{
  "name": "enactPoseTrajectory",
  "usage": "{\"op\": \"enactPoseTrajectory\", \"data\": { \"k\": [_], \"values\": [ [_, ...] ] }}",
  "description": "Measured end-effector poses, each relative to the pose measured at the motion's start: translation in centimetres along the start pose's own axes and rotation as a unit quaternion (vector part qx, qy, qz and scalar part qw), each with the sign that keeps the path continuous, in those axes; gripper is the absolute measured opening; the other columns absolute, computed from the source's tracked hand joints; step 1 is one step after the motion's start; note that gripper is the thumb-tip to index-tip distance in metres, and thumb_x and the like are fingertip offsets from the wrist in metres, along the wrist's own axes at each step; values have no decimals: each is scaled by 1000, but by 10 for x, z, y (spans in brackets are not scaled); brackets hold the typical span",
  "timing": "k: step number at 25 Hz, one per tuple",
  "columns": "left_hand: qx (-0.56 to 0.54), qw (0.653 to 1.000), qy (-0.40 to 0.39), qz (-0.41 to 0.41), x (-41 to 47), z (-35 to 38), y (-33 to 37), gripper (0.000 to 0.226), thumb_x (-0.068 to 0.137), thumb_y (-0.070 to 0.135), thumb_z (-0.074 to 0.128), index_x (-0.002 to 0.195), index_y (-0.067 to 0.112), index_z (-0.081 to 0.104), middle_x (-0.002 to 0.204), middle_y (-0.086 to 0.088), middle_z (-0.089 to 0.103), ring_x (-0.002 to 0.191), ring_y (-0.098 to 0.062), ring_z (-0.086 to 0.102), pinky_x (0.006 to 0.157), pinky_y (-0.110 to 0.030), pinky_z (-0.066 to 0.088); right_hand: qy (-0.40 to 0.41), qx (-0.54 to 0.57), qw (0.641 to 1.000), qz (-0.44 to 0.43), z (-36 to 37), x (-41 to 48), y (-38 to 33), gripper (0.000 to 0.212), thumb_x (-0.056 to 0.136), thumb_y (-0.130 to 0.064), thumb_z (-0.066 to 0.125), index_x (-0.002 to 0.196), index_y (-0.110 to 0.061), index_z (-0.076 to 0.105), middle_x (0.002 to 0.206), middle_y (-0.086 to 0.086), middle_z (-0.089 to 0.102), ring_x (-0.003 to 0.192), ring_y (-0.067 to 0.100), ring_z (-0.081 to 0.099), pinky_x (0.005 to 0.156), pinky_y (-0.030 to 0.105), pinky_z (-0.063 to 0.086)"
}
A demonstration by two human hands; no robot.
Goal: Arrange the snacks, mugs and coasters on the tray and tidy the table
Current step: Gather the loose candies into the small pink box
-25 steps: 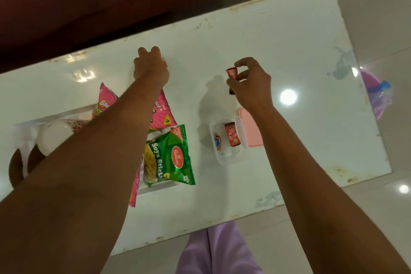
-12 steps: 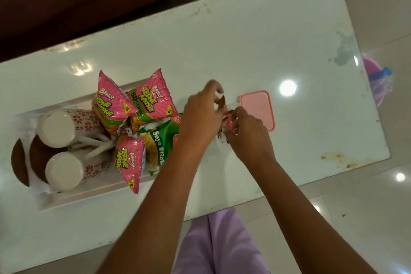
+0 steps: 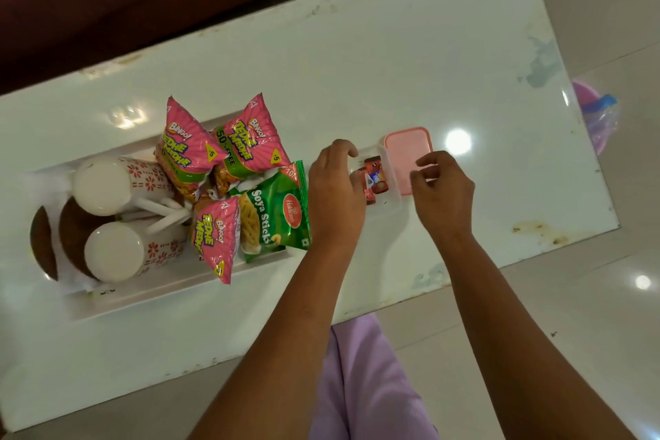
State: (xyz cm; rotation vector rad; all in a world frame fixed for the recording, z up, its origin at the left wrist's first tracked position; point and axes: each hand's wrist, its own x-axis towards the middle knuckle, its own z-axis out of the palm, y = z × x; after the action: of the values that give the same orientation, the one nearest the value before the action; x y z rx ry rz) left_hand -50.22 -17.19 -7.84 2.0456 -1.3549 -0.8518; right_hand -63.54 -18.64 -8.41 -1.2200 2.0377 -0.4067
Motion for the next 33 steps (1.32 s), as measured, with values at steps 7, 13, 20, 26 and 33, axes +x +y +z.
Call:
{"op": "enactPoseTrajectory", "data": {
  "k": [7, 13, 20, 26, 33],
  "values": [
    [-217, 941, -27, -258, -29, 16, 4, 50, 88, 2, 56, 133, 21, 42, 139, -6, 42, 124, -21, 48, 98, -23, 47, -36, -190, 981, 22, 16, 25, 16, 82, 75, -33, 75, 141, -18, 30, 141, 14, 37, 131, 40, 34, 97, 52, 42],
    [-340, 858, -69, -379, -32, 11, -2, 52, 94, 13, 50, 140, 31, 35, 148, 1, 40, 130, -20, 44, 108, -45, 37, -89, -56, 993, 53, 11, 31, 11, 87, 72, -14, 77, 143, -13, 26, 133, 16, 51, 123, 37, 50, 96, 45, 45],
    [-397, 821, -80, -402, -36, 5, 9, 44, 100, 21, 39, 143, 30, 34, 148, -1, 39, 129, -17, 41, 111, -48, 35, 28, -149, 986, -69, -8, -27, -15, 67, 84, 0, 42, 144, -28, 32, 113, 11, 63, 107, 33, 57, 75, 37, 49],
    [-347, 853, -89, -380, -35, 9, 11, 42, 98, 27, 42, 140, 27, 41, 139, -2, 51, 125, -23, 49, 105, -40, 43, -77, -329, 932, -134, 34, -63, -10, 65, 94, -29, 49, 149, -19, 16, 152, 15, 30, 130, 40, 41, 88, 43, 49],
    [-257, 908, -48, -327, -21, 13, 4, 31, 93, 15, 52, 122, 21, 58, 115, 1, 64, 100, -17, 59, 74, -23, 54, -5, -213, 967, -140, 32, -45, 3, 51, 96, -31, 46, 144, -19, 34, 150, 8, 35, 130, 34, 34, 96, 43, 41]
  ]
}}
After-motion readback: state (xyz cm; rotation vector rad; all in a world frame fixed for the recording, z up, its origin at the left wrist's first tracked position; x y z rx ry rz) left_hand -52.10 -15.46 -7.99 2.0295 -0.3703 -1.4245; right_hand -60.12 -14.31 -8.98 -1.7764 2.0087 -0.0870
